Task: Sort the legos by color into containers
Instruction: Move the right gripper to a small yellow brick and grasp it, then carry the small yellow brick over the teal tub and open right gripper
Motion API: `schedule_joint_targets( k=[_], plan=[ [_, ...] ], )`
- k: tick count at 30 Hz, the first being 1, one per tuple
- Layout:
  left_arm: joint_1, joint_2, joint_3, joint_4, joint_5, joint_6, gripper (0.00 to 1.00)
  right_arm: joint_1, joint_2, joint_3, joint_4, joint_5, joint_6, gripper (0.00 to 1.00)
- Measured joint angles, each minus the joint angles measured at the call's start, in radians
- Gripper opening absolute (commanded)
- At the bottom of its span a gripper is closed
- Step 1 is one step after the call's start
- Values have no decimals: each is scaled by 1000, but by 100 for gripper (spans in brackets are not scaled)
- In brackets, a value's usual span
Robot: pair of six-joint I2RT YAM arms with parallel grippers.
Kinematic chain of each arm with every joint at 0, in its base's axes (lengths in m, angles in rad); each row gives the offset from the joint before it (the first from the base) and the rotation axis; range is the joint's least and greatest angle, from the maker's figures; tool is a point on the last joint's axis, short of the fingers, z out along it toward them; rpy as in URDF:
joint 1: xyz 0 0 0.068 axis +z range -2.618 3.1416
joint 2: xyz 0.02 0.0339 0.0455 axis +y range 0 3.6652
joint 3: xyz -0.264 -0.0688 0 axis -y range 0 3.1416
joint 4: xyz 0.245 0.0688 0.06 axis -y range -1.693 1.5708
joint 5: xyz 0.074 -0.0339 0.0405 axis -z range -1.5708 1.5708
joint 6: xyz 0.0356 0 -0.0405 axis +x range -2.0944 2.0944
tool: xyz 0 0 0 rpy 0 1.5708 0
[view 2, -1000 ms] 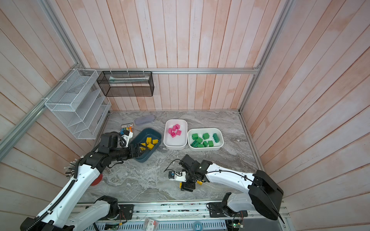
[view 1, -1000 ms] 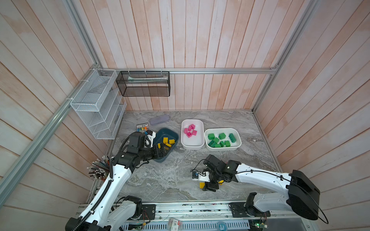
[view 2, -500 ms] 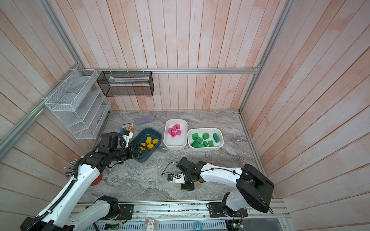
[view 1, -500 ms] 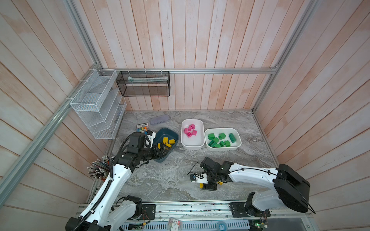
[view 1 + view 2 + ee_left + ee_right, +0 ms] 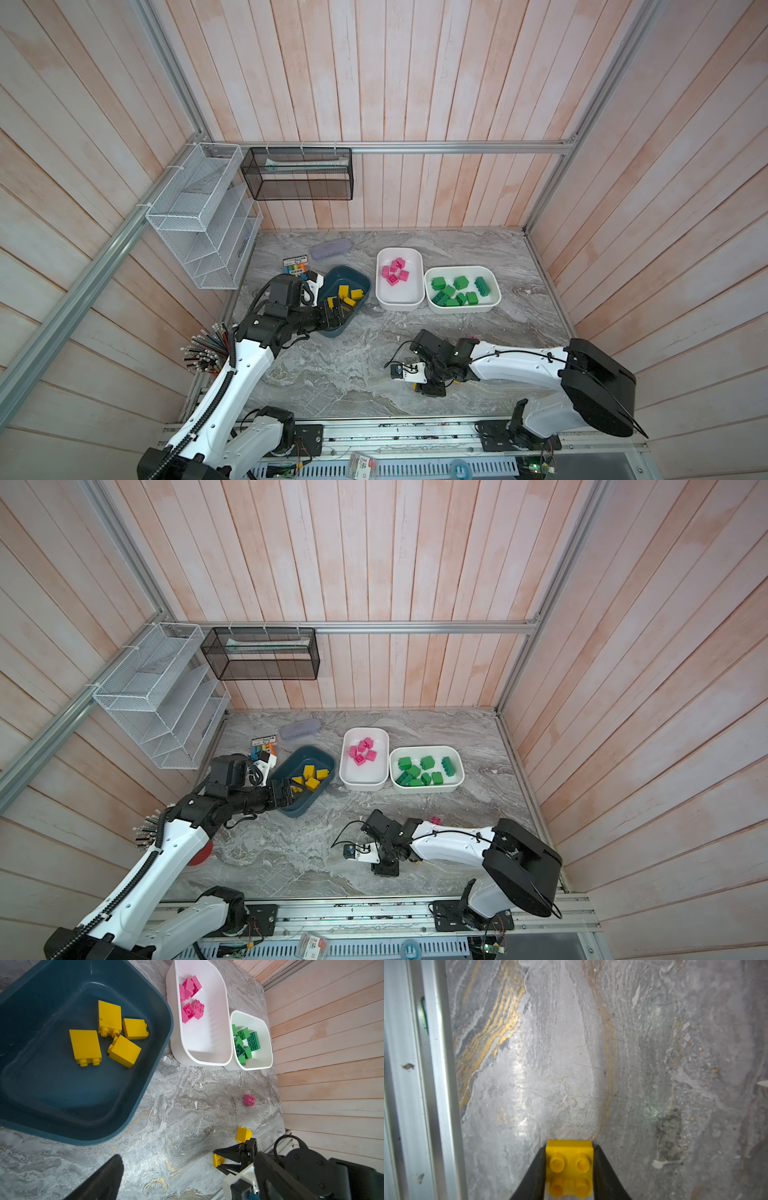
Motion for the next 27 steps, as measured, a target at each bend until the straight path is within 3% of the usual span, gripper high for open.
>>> schedule_joint_targets(
  k=[14, 22, 27],
  plan=[
    [0, 6, -2, -11, -8, 8, 100, 0, -24, 37, -73, 27, 53, 29],
    [27, 0, 74, -85, -66, 49, 100, -87, -29, 264, 69, -39, 161, 29],
    [47, -34, 77, -120, -97, 50, 100, -116, 107, 435, 221, -140, 207, 29]
  ],
)
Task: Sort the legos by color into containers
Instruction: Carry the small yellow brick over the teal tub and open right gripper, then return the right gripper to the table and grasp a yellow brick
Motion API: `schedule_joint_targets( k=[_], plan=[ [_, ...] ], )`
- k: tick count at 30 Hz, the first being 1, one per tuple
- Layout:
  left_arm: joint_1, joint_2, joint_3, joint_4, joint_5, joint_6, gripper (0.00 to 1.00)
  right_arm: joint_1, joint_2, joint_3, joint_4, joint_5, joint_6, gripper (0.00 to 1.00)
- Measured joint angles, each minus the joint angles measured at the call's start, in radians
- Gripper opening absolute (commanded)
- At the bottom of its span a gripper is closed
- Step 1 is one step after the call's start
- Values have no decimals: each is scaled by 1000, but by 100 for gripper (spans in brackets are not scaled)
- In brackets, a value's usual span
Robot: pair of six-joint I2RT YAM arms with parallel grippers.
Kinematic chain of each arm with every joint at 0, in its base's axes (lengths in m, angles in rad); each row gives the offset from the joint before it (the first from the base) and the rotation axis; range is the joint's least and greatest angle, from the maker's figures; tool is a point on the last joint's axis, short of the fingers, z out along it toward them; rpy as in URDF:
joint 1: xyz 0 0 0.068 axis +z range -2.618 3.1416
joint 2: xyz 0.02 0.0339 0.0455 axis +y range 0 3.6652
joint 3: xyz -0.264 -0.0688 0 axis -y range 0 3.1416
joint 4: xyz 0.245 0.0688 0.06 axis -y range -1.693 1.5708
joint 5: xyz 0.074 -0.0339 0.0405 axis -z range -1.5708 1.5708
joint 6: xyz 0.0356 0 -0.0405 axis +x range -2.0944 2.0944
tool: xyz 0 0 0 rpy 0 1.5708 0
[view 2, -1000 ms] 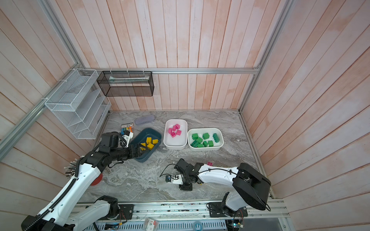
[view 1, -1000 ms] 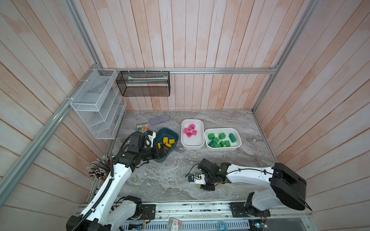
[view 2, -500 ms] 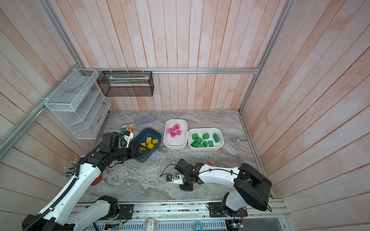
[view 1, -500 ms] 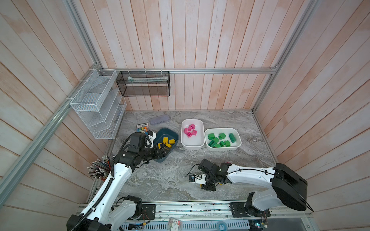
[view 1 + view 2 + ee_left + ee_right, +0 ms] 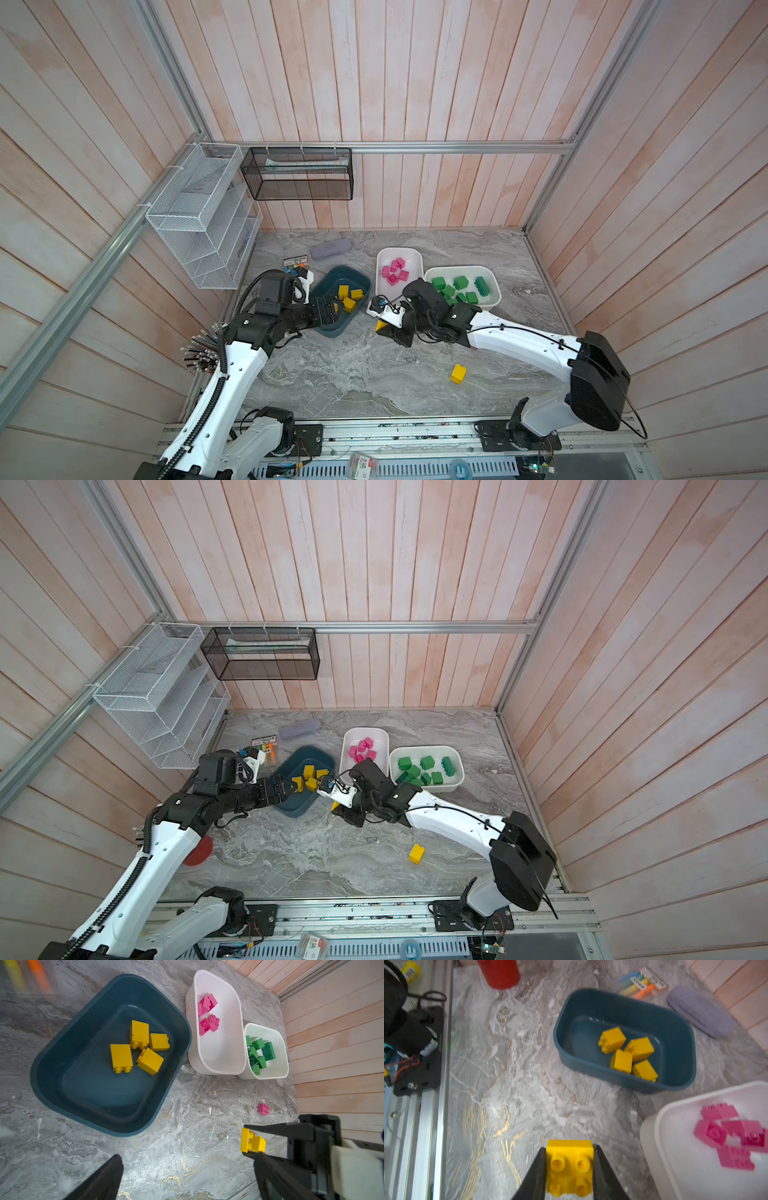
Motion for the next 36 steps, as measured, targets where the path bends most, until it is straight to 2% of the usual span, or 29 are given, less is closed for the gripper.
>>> schedule_joint_targets(
  k=[7, 15, 19, 24, 26, 31, 36],
  plan=[
    [71, -32, 6, -53, -23, 11, 100, -6, 282, 218, 142, -121, 47, 28],
    [128, -37, 9, -81, -23, 37, 100, -9, 516, 410, 177, -149, 66, 28],
    [131, -36, 9, -82, -22, 44, 100, -9, 592, 491, 163, -148, 60, 37],
    [136, -27, 9, -81, -19, 55, 100, -11, 615, 515, 106, -141, 19, 56],
    [137, -20, 9, -81, -18, 56, 100, -16, 614, 518, 87, -140, 11, 61],
    [140, -5, 9, -72, -13, 63, 100, -37, 572, 495, 40, -131, 10, 64],
    [141, -2, 7, -54, 12, 63, 100, -74, 352, 358, -17, -94, 60, 66]
  ],
)
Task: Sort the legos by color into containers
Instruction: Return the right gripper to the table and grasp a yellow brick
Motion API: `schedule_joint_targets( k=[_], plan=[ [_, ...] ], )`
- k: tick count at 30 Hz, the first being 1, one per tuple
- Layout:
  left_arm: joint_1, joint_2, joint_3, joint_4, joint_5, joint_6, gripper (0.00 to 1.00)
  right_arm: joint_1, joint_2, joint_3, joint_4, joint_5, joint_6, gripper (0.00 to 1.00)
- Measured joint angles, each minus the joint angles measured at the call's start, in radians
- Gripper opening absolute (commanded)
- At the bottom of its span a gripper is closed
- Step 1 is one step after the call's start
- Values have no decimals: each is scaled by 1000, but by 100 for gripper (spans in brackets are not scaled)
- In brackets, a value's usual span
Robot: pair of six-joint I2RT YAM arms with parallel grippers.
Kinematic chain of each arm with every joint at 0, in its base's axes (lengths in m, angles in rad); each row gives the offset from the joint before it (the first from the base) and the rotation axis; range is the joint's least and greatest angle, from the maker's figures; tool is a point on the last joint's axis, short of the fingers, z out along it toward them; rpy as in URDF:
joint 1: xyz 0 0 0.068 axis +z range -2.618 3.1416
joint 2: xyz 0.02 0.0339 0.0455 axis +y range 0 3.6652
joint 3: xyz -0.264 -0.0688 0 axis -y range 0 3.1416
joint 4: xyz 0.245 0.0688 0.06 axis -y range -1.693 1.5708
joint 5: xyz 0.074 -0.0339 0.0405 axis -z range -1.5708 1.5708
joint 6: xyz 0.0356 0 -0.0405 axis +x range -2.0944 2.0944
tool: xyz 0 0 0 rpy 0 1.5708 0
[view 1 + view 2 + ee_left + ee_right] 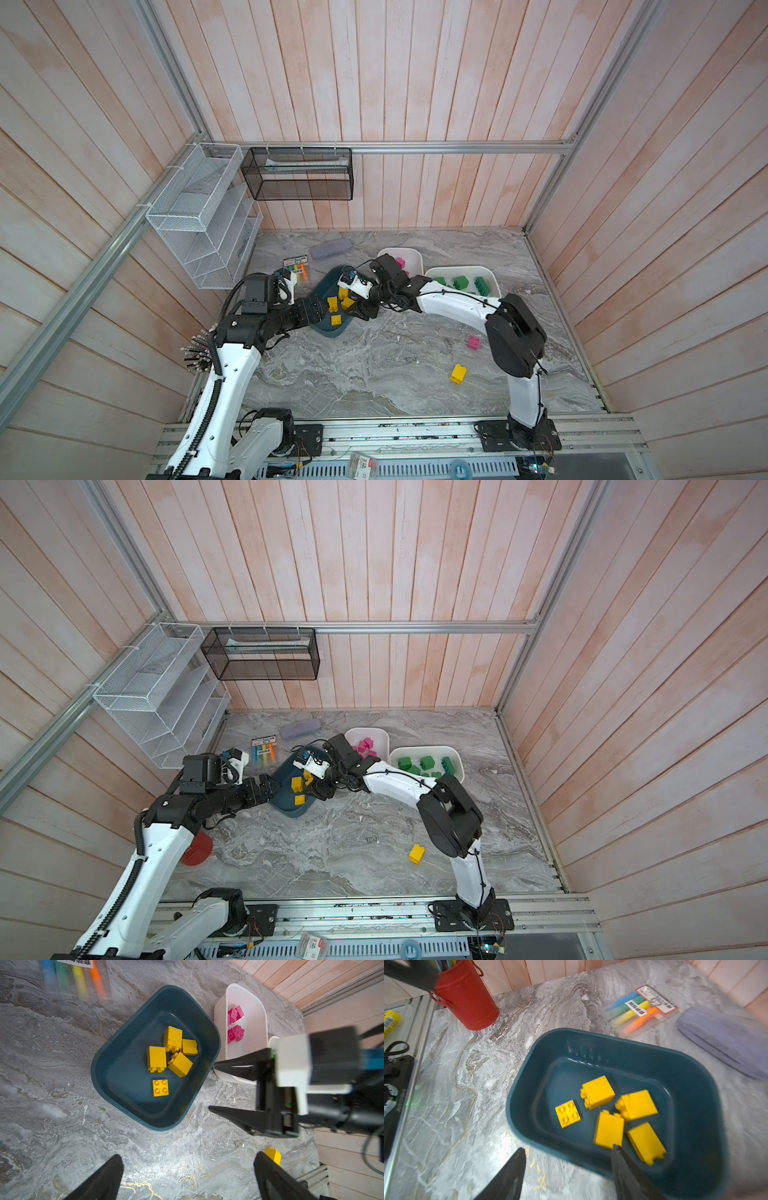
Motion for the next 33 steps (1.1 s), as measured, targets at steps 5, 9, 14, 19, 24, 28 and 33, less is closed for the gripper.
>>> schedule_joint_targets(
  k=[5, 9, 14, 19, 24, 28, 33],
  plan=[
    [0, 1, -34, 45, 43, -9, 100, -19, -265, -140, -84, 106, 124, 67],
    [0, 10, -60, 80, 91, -22, 100, -18, -432, -289, -199, 189, 257, 71],
    [0, 21, -77, 111, 131, -31, 100, -19, -550, -415, -374, 301, 470, 73],
    [0, 30, -94, 139, 159, -39, 100, -26, -629, -499, -523, 362, 680, 73],
    [0, 55, -97, 150, 180, -38, 100, -29, -710, -577, -663, 419, 866, 73],
    [0, 81, -97, 153, 184, -37, 100, -32, -779, -644, -713, 444, 974, 73],
    [0, 86, -97, 153, 194, -39, 100, -69, -795, -717, -724, 452, 1054, 71]
  ],
)
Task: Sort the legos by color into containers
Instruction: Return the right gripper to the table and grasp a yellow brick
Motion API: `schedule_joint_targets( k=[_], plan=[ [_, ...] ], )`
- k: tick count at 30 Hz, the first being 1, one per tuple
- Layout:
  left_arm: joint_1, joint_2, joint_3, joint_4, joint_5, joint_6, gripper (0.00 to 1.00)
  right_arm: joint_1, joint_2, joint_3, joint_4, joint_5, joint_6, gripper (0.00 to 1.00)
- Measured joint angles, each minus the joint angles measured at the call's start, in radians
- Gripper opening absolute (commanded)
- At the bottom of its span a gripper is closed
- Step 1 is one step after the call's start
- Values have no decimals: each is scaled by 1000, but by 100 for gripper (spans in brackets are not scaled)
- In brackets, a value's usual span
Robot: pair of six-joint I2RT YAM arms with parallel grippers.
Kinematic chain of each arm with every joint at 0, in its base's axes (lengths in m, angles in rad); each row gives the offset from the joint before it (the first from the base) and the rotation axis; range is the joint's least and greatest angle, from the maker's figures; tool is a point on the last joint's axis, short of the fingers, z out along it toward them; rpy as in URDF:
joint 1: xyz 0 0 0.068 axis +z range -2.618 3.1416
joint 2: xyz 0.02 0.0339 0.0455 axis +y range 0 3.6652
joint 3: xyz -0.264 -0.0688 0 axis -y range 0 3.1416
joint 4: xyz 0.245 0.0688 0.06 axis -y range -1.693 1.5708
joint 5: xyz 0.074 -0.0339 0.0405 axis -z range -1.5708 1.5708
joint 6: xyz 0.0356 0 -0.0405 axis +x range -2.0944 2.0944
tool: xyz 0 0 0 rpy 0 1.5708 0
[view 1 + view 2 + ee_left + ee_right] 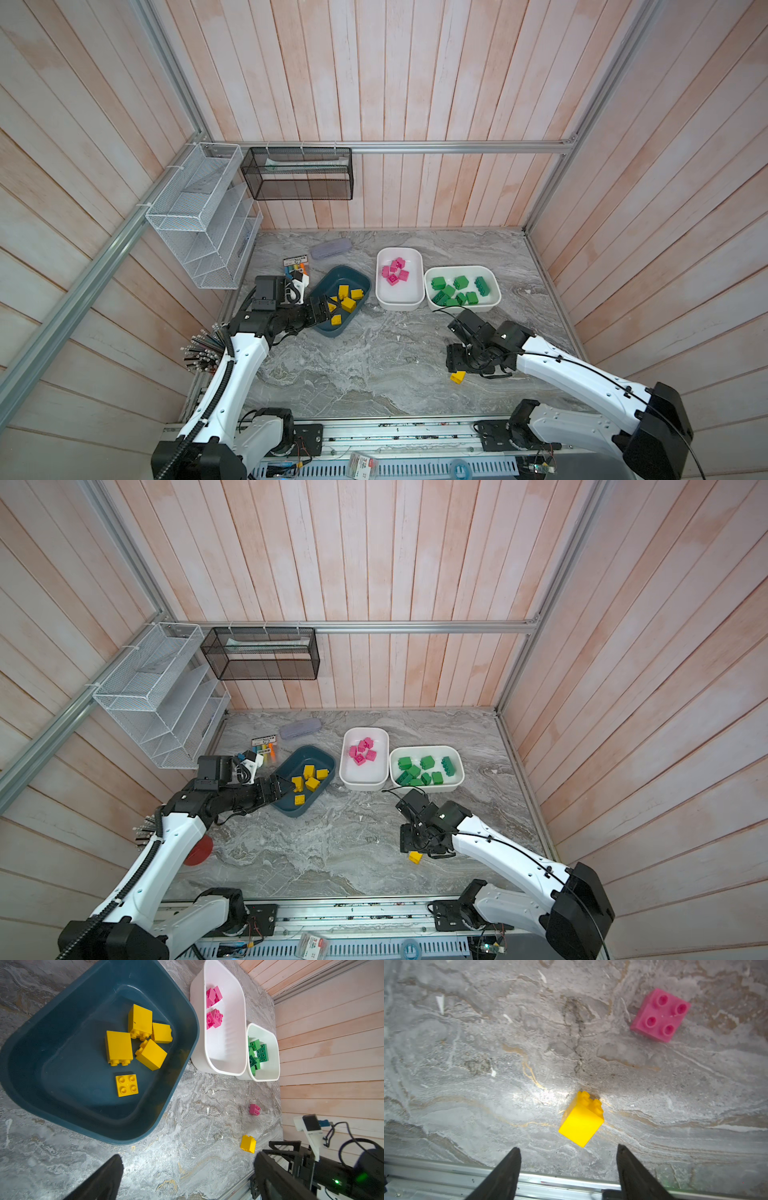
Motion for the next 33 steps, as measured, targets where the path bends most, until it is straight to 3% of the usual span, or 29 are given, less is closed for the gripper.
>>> schedule_joint_targets(
  k=[15, 33],
  plan=[
    [0, 11, 42, -42, 8, -14, 100, -75, 48, -122, 137, -65, 33, 58],
    [0, 12, 48, -116, -3, -13, 100, -81, 162, -117, 239, -132, -4, 47]
  ],
)
